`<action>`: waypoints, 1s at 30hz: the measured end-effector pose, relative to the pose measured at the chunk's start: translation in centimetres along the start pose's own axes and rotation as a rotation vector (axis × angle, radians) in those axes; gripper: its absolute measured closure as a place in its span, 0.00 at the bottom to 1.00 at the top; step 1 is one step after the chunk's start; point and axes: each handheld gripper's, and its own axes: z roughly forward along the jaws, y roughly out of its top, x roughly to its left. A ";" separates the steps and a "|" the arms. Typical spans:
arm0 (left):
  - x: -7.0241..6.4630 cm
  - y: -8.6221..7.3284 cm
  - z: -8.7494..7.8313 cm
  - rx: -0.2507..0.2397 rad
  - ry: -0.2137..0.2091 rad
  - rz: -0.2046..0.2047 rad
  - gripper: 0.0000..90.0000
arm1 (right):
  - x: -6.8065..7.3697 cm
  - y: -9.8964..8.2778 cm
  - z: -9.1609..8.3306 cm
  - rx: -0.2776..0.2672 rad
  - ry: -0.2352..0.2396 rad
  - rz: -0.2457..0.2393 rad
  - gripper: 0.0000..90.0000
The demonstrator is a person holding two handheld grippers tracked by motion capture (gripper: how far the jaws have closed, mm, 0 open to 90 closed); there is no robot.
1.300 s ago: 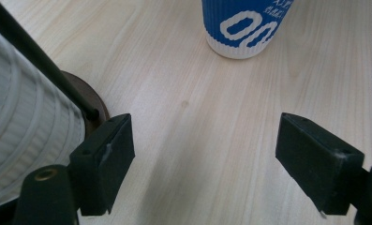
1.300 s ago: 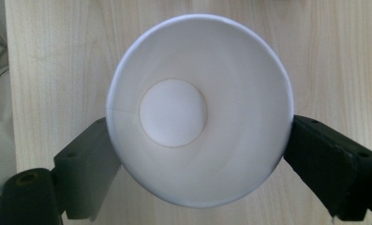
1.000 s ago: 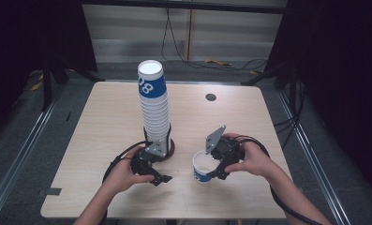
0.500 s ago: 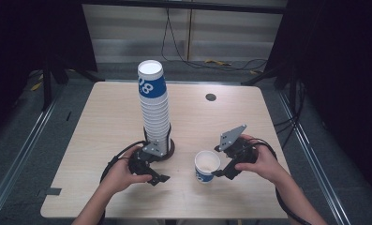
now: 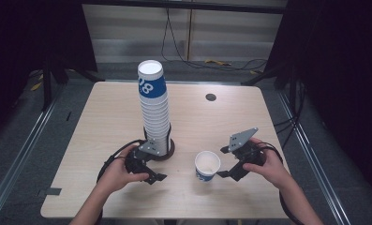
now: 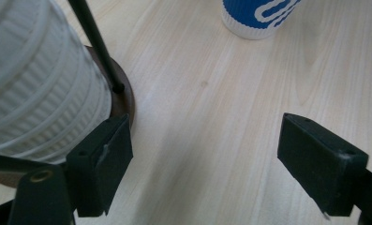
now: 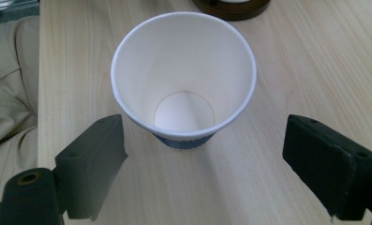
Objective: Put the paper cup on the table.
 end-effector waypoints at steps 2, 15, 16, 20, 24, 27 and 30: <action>0.1 -0.1 0.0 -0.019 0.014 -0.003 0.19 | 0.0 -0.4 -0.1 -0.012 0.004 0.015 0.14; 1.3 -1.2 -1.2 0.006 0.043 -0.027 0.19 | -0.4 -3.2 -0.5 -0.079 -0.025 0.095 0.14; 1.4 -1.4 -1.1 -0.013 0.046 -0.037 0.19 | -0.4 -3.4 -0.5 -0.076 -0.034 0.111 0.14; 1.6 -1.6 -1.5 -0.007 0.044 -0.035 0.19 | -0.7 -4.2 -0.7 -0.106 -0.047 0.135 0.14; 2.2 -2.1 -2.0 0.011 0.060 -0.019 0.19 | -1.0 -5.1 -1.0 -0.130 -0.067 0.168 0.14; 2.5 -2.5 -2.2 -0.007 0.066 -0.025 0.19 | -1.2 -5.8 -1.2 -0.149 -0.081 0.180 0.14; 2.7 -2.7 -2.6 -0.020 0.072 -0.028 0.19 | -1.4 -6.3 -1.3 -0.160 -0.094 0.188 0.14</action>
